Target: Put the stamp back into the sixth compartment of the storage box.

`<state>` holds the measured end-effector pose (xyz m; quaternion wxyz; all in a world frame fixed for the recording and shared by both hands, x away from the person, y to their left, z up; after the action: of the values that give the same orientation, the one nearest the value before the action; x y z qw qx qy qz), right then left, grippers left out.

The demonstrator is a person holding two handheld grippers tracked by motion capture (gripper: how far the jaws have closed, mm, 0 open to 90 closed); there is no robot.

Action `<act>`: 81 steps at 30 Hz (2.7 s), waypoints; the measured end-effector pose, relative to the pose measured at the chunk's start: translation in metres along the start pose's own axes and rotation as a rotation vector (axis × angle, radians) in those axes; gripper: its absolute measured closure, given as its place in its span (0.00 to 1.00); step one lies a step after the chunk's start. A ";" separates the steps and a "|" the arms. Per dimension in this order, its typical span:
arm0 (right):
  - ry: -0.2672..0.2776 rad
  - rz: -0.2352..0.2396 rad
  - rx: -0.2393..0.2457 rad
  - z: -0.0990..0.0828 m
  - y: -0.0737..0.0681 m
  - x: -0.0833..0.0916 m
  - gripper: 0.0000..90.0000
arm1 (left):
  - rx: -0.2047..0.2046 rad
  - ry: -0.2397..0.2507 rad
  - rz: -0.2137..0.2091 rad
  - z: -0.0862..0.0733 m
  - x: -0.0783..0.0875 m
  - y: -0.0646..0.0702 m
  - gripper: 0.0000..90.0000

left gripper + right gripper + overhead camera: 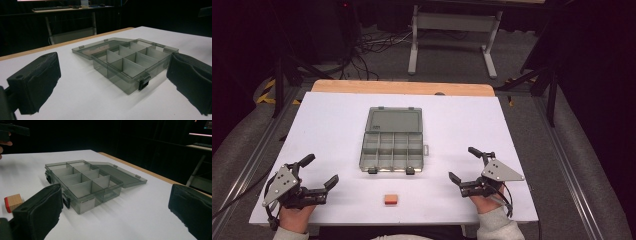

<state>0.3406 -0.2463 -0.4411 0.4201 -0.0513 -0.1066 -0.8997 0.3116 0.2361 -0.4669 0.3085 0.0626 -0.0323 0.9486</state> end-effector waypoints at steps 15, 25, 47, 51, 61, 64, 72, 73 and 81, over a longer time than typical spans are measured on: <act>0.000 0.025 -0.007 -0.001 -0.003 -0.002 0.04 | -0.005 -0.053 -0.050 0.009 -0.004 0.005 0.04; 0.011 0.040 -0.014 0.000 -0.004 -0.002 0.06 | -0.034 -0.089 -0.133 0.017 -0.017 0.017 0.07; 0.004 0.057 -0.049 -0.002 -0.003 -0.002 0.08 | -0.027 -0.107 -0.275 0.039 -0.051 0.043 0.10; 0.007 0.059 -0.064 -0.003 -0.002 -0.002 0.08 | -0.043 -0.121 -0.295 0.039 -0.057 0.050 0.10; 0.011 0.073 -0.079 -0.003 -0.001 -0.001 0.09 | -0.035 -0.126 -0.362 0.043 -0.067 0.061 0.13; 0.013 0.077 -0.087 -0.003 -0.001 -0.001 0.09 | -0.031 -0.126 -0.378 0.043 -0.071 0.064 0.14; 0.007 0.088 -0.090 -0.003 -0.002 -0.002 0.10 | -0.038 -0.133 -0.427 0.045 -0.080 0.075 0.16; 0.007 0.088 -0.090 -0.003 -0.002 -0.002 0.10 | -0.038 -0.133 -0.427 0.045 -0.080 0.075 0.16; 0.008 0.095 -0.095 -0.004 -0.002 -0.002 0.10 | -0.040 -0.161 -0.484 0.042 -0.087 0.080 0.17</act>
<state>0.3407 -0.2447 -0.4454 0.4597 -0.0728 -0.0595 -0.8831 0.3381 0.1165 -0.4397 0.5241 0.1378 -0.0597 0.8383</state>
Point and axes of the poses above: each handheld gripper's, and its own axes: x roughly backward along the jaws, z roughly out of its top, y roughly to its right, the point moved 3 cm from there along -x, roughly forward along the jaws, and after that the axes turned 3 degrees about z, right-handed, at the moved point
